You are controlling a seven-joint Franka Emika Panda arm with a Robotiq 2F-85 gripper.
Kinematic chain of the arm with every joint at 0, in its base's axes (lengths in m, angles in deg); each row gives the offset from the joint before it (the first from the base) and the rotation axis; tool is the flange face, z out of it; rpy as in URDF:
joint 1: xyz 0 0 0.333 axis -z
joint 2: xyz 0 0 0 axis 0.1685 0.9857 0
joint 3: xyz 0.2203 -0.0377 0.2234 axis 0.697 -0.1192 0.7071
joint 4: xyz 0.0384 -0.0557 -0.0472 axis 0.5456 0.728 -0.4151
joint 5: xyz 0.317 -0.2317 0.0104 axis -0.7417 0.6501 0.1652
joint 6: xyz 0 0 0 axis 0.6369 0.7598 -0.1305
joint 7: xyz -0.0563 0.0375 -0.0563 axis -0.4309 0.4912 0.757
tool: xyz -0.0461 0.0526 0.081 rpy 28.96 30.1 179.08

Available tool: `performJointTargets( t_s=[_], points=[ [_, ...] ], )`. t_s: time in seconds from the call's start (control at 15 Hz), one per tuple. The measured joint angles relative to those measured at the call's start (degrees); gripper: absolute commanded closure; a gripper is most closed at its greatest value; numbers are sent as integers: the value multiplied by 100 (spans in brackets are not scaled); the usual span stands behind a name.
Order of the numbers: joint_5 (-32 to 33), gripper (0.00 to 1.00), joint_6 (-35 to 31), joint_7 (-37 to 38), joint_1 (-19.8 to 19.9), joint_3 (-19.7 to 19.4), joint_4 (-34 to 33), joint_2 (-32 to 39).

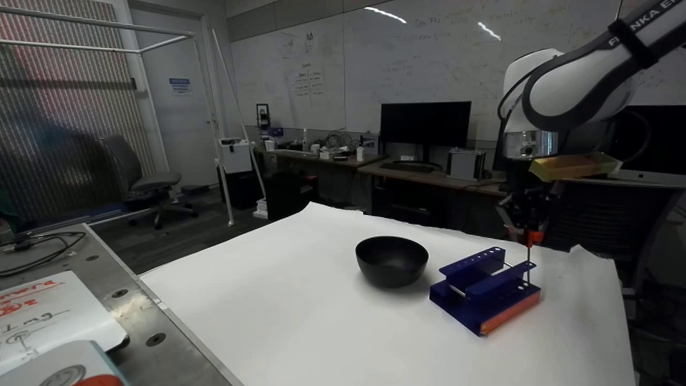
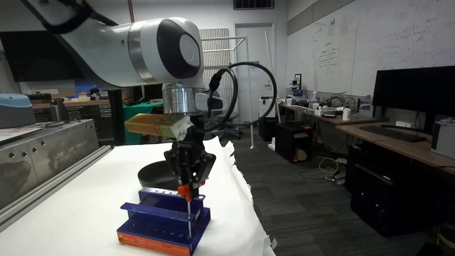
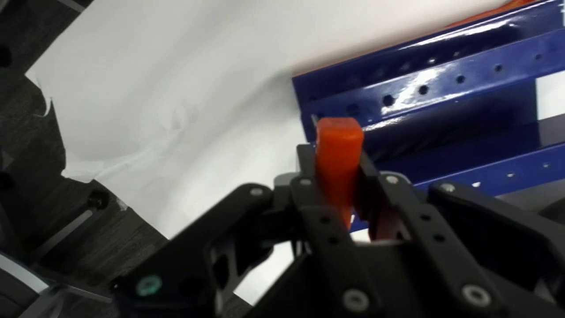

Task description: Put the orange object in the bowl

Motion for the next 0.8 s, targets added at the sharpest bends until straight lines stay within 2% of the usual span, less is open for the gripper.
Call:
performJointTargets(
  t_s=[0.33,0.53,0.8],
  points=[
    [30,90,663,-66,-9,-17,-161,-236],
    [29,90,1104,-39,-85,11,-306,-676],
    [-568,90,985,126,-179,30,-377,-1450]
  ],
)
